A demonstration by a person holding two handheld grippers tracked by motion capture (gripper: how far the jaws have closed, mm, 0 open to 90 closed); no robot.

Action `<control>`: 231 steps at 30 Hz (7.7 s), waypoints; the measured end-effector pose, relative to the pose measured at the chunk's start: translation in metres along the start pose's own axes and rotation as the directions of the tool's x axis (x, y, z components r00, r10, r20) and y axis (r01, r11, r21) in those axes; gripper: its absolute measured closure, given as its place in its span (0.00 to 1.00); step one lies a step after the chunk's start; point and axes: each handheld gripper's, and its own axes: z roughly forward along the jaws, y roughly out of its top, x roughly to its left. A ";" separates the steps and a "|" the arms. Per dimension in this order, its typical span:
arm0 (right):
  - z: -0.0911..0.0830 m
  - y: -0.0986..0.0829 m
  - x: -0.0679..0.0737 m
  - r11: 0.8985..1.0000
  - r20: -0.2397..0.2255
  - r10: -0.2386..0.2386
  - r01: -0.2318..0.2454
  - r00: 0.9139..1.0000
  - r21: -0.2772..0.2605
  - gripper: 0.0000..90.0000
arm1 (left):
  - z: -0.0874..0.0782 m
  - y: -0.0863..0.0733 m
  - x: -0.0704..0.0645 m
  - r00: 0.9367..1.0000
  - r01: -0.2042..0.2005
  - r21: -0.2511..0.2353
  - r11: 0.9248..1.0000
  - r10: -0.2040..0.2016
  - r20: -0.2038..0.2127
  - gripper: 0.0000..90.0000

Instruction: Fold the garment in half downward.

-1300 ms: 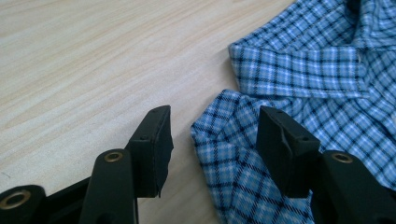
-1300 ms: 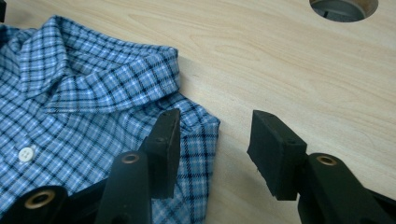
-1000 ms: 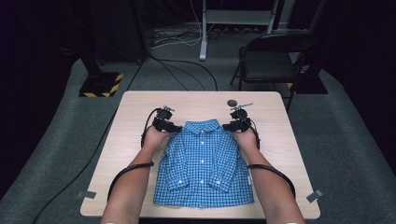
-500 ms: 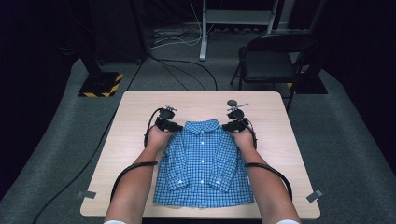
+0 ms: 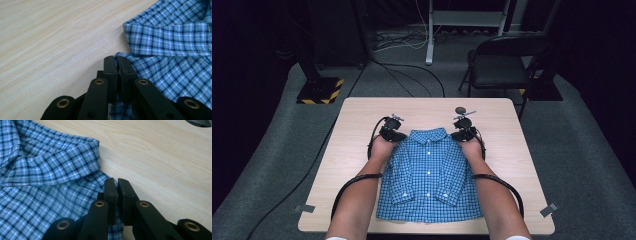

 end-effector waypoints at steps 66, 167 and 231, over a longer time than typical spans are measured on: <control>-0.173 -0.058 0.040 0.927 -0.230 -0.211 0.120 0.950 -0.355 0.96 | -0.169 -0.056 -0.055 0.959 -0.208 -0.389 0.897 0.265 0.098 0.97; -0.153 -0.225 0.086 0.986 -0.314 -0.141 0.105 0.939 -0.130 0.79 | -0.124 -0.193 -0.116 0.922 -0.127 -0.119 0.985 0.161 0.351 0.79; -0.108 -0.130 0.049 0.986 -0.245 -0.021 -0.020 0.969 -0.166 0.26 | -0.082 -0.111 -0.076 0.956 -0.014 -0.168 0.986 0.062 0.285 0.21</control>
